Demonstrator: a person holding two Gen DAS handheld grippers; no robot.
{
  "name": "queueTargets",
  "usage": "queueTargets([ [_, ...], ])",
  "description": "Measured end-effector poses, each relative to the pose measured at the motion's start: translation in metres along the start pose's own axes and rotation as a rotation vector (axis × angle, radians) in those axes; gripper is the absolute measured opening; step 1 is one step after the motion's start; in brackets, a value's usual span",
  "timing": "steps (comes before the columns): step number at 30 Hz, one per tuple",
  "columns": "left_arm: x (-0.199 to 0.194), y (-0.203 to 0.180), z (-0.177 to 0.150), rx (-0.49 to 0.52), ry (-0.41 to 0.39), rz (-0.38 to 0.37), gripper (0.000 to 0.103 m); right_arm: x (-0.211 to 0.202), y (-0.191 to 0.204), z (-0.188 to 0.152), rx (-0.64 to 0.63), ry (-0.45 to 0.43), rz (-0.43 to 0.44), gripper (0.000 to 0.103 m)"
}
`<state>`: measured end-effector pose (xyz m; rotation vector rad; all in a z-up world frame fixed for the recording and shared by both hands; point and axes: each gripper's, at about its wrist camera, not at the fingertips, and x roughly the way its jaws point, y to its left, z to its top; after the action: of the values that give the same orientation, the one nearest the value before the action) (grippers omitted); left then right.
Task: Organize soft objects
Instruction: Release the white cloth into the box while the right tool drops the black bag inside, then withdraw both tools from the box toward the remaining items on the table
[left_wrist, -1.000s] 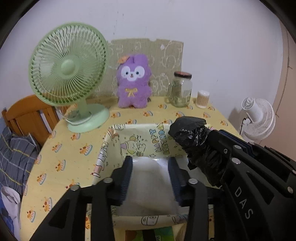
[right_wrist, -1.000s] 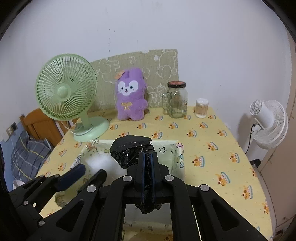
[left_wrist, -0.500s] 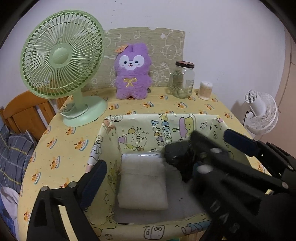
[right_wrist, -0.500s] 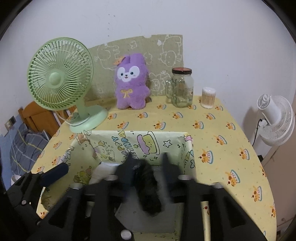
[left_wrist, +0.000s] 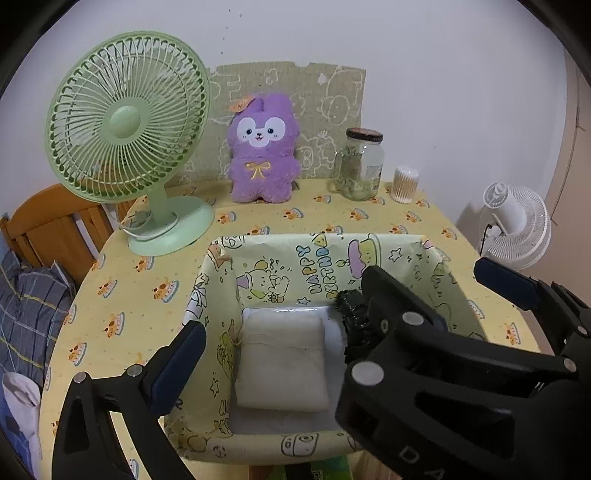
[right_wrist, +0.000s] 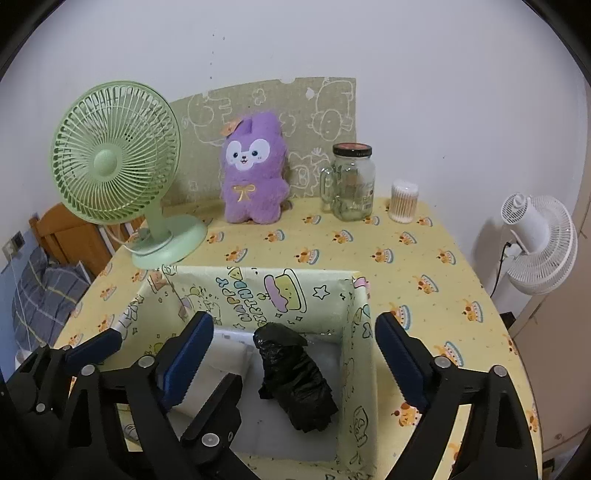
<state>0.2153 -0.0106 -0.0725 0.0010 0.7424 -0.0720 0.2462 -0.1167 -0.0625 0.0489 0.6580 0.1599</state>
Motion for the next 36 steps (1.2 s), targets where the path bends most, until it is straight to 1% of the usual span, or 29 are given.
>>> queueTargets([
  [8, -0.019, -0.005, 0.002, 0.004, -0.026, 0.008, 0.103, -0.025, -0.003, 0.001, 0.016, -0.034, -0.009, 0.094],
  [14, -0.037, -0.007, 0.001, 0.006, -0.052, 0.013, 0.103, -0.041, -0.003, 0.002, 0.016, -0.046, 0.001, 0.094],
  [15, -0.04, -0.008, 0.002, 0.005, -0.056, 0.016, 0.103, -0.044, -0.003, 0.001, 0.018, -0.049, -0.002, 0.094],
  [16, -0.043, -0.008, 0.001, 0.003, -0.061, 0.016, 0.103, -0.047, -0.003, 0.002, 0.022, -0.046, -0.01, 0.097],
  [18, -0.05, -0.009, 0.001, -0.002, -0.075, 0.018, 0.103, -0.053, -0.003, 0.001, 0.028, -0.053, -0.003, 0.097],
  [27, -0.077, -0.011, -0.005, -0.009, -0.098, 0.021, 0.103, -0.085, 0.002, -0.002, 0.005, -0.096, -0.02, 0.097],
  [36, -0.101, -0.011, -0.016, -0.021, -0.117, -0.004, 0.102, -0.111, 0.005, -0.01, -0.003, -0.114, -0.01, 0.097],
])
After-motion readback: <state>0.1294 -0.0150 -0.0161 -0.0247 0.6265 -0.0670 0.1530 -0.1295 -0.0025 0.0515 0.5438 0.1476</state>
